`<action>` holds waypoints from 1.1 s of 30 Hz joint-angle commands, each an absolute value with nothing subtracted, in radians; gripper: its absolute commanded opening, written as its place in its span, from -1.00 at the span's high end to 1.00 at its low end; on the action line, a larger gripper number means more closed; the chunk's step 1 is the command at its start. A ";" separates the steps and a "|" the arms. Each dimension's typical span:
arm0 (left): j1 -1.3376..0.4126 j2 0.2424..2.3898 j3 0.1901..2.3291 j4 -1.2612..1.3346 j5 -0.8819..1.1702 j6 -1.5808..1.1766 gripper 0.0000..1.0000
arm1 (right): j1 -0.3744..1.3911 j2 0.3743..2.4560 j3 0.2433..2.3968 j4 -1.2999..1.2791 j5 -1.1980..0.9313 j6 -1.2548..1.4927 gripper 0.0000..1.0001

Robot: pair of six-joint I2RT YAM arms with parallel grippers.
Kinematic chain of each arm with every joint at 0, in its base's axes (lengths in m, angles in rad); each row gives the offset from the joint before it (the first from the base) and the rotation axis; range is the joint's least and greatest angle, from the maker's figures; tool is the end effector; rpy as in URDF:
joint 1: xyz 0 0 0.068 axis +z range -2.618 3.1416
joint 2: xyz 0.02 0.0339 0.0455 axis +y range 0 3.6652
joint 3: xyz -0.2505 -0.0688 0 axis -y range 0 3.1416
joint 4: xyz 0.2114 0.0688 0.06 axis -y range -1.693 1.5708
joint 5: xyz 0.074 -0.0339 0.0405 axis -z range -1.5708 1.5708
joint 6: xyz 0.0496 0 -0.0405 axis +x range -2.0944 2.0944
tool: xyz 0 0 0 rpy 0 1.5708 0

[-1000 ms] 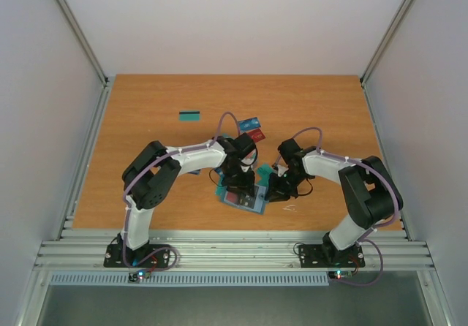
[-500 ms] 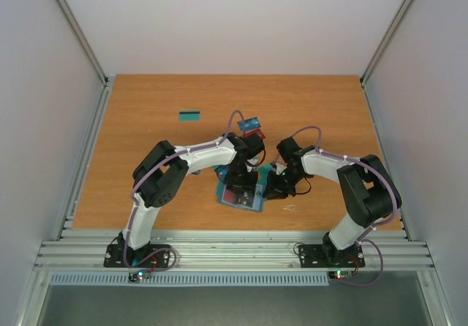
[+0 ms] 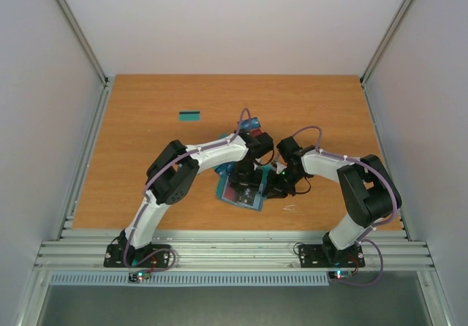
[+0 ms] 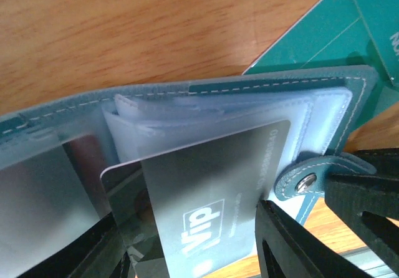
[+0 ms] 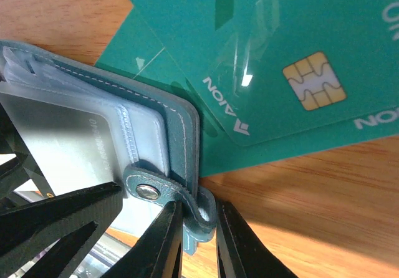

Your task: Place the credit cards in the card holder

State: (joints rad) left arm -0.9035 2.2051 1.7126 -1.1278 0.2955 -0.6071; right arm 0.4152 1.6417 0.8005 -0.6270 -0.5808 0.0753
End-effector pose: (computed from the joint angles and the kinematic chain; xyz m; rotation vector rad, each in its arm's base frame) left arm 0.2220 -0.3051 0.1469 -0.4164 -2.8614 0.2643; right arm 0.2042 0.1198 0.1309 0.5463 -2.9147 -0.8966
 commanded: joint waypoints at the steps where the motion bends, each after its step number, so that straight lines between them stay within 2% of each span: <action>1: -0.920 2.247 1.785 -1.175 0.292 -0.663 -0.01 | 0.417 1.664 0.819 -0.578 -0.563 0.091 0.65; 6: -0.921 2.280 1.882 -1.223 0.280 -0.675 -0.03 | 0.417 1.661 0.825 -0.567 -0.570 0.102 0.65; 12: -0.925 2.278 1.880 -1.179 0.346 -0.691 -0.10 | 0.417 1.665 0.833 -0.561 -0.581 0.111 0.65; 24: -0.927 2.130 1.675 -1.049 0.313 -0.664 -0.22 | 0.418 1.624 0.830 -0.590 -0.580 0.102 0.65; 33: -0.927 2.066 1.586 -0.976 0.325 -0.657 -0.45 | 0.418 1.562 0.802 -0.605 -0.601 0.119 0.65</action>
State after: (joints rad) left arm -0.9215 2.1239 1.6371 -1.0431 0.3115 -0.6605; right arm 0.4152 1.6173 0.8097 -0.6060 -0.5842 0.1040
